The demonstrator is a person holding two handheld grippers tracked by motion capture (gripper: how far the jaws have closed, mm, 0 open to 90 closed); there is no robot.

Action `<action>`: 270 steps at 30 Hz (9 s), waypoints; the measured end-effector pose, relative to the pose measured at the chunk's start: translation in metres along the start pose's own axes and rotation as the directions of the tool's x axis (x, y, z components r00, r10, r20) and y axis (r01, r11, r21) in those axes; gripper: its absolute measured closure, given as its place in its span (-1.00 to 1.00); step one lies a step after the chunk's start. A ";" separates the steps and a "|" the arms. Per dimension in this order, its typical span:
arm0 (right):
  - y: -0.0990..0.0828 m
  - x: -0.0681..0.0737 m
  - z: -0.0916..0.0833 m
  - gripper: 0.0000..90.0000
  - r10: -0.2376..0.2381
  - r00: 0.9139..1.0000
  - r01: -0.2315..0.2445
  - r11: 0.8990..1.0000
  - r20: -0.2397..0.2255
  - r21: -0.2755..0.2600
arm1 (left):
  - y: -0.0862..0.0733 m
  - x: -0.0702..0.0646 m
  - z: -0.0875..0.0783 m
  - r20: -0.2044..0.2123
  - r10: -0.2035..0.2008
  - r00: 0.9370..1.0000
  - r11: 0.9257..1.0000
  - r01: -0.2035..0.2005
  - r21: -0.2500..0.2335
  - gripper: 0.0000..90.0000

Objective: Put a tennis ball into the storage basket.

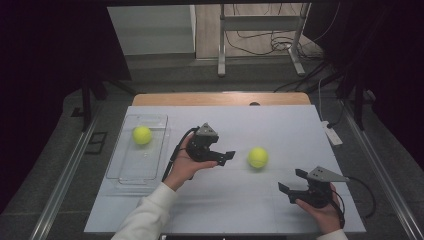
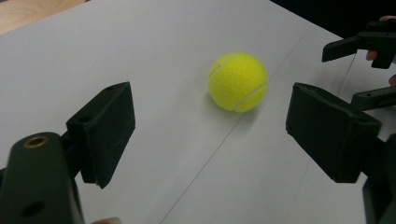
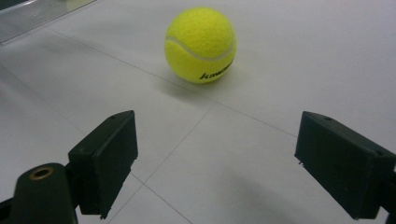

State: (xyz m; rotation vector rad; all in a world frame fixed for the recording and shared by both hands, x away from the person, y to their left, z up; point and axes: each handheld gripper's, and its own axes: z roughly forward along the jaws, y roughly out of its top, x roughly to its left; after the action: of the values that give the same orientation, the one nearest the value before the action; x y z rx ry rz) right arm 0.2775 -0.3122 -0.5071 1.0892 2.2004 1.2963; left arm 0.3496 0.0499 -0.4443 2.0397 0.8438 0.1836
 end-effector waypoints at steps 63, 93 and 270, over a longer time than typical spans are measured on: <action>-0.001 0.000 0.001 -0.71 -0.003 1.000 0.003 1.000 -0.010 0.003 | 0.018 -0.016 0.065 0.068 0.040 0.997 0.994 -0.047 0.099 -0.64; -0.001 -0.001 0.000 -0.70 -0.001 1.000 0.001 1.000 -0.011 0.000 | 0.023 -0.020 0.093 0.087 0.036 0.996 0.989 -0.048 0.140 -0.65; -0.002 -0.001 0.003 -0.70 -0.008 1.000 0.008 1.000 0.003 0.015 | 0.010 -0.015 0.006 0.063 0.053 0.997 0.997 -0.049 -0.064 -0.40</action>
State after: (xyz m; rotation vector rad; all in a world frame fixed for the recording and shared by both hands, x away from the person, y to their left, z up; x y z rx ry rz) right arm 0.2789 -0.3116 -0.5103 1.0859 2.2139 1.2758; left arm 0.3458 0.0329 -0.4372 1.9995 0.7376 0.1693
